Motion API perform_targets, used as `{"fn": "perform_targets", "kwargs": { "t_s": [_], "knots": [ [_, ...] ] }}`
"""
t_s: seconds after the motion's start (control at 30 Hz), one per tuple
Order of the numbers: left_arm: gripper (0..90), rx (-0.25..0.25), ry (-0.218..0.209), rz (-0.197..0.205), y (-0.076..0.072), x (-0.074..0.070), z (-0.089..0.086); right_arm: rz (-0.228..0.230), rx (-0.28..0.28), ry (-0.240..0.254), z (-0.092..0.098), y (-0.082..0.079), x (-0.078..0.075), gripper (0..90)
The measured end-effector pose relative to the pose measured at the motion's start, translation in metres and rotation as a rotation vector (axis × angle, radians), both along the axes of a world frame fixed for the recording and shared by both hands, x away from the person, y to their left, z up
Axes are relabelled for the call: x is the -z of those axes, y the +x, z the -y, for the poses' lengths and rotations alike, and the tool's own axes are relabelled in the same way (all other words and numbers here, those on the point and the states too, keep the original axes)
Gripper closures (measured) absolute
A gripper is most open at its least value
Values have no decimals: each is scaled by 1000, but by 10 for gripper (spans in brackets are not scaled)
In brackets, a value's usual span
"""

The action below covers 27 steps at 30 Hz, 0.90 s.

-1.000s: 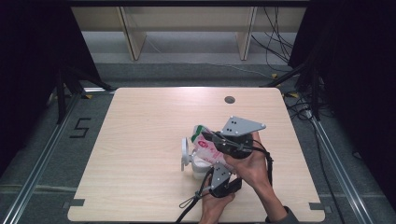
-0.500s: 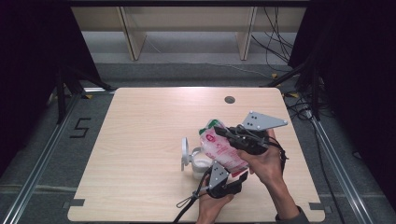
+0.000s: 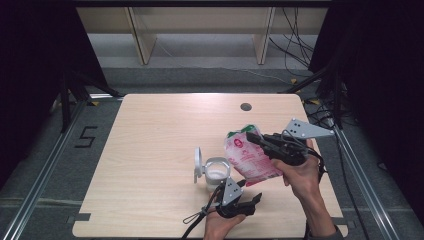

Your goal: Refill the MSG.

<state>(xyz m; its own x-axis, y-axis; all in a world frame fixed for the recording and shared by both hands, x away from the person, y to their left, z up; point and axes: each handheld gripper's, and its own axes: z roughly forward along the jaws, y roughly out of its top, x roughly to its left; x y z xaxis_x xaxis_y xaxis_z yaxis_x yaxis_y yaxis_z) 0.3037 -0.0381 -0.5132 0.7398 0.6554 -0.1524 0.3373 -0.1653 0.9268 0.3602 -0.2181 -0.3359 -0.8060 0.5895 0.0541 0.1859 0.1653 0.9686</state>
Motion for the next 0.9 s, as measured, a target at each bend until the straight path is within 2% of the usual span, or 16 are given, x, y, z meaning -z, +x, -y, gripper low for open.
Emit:
{"fn": "perform_targets", "kwargs": {
  "t_s": [0.03, 0.17, 0.23, 0.27, 0.3, 0.33, 0.4, 0.5, 0.53, 0.57, 0.67, 0.73, 0.8, 0.83, 0.87, 0.9],
  "knots": [
    [329, 2, 6, -6, -2, -1, -1, 5, 8, -2, 3, 0, 0, 900],
    [326, 20, -49, -4, -8, -1, -4, -14, 37, 12, 13, 1, 3, 900],
    [326, 31, -27, 8, -11, -3, -11, 0, 58, -8, 17, 3, 6, 900],
    [325, 29, -23, 14, -12, -4, -13, -18, 74, -5, 19, 3, 8, 900],
    [324, 13, -39, -5, -15, -5, -14, -16, 70, -9, 20, 5, 10, 900],
    [323, 36, -25, 15, -16, -6, -16, -37, 87, -7, 21, 5, 11, 900],
    [322, 55, -14, 26, -20, -8, -20, -19, 86, -14, 24, 9, 14, 900],
    [313, 42, -19, 18, -25, -9, -27, -47, 106, 4, 25, 13, 20, 900],
    [313, 50, 2, 38, -26, -10, -33, -34, 97, 1, 26, 15, 22, 900],
    [313, 35, -9, 18, -28, -10, -35, -35, 101, -4, 27, 17, 23, 900],
    [312, 25, -1, 46, -29, -12, -44, -43, 100, 3, 27, 21, 28, 900],
    [310, 4, -1, 34, -30, -12, -50, -75, 105, 4, 26, 22, 33, 900],
    [310, 19, 9, 50, -28, -12, -56, -69, 103, -16, 27, 26, 38, 900],
    [310, 4, 25, 41, -27, -13, -60, -100, 112, -6, 27, 26, 40, 900],
    [310, -16, -2, 23, -28, -12, -61, -90, 113, -13, 29, 29, 43, 900],
    [310, -9, 0, 39, -27, -12, -64, -108, 119, -13, 30, 29, 46, 900]
  ]
}}
